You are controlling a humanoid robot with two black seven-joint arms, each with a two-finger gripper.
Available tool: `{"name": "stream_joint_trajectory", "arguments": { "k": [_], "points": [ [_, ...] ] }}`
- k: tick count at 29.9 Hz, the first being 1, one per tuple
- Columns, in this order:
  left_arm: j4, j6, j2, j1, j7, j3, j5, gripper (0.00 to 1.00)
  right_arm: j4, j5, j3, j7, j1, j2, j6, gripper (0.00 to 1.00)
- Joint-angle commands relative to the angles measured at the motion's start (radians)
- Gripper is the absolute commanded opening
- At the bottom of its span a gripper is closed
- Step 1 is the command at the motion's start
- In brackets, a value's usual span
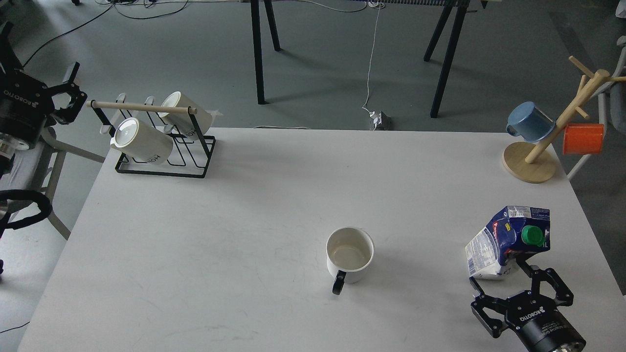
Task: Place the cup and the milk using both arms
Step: 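Bring the right gripper to the milk carton and grasp it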
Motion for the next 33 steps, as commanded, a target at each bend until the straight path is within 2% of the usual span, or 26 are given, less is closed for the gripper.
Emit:
{"name": "stream_joint_trajectory", "arguments": {
  "k": [1,17,33],
  "points": [
    [0.000,0.000,0.000,0.000,0.000,0.000,0.000,0.99,-0.022,-0.002,0.000,-0.002,-0.016,-0.010,0.000,0.99],
    [-0.006,0.000,0.008,0.014,0.000,0.000,0.000,0.99,-0.017,0.012,0.082,0.009,-0.047,-0.029,0.000,0.99],
    [-0.004,0.002,0.008,0.023,0.000,0.000,0.001,0.99,-0.054,0.007,0.028,0.006,0.057,0.014,0.000,0.98]
  ]
}}
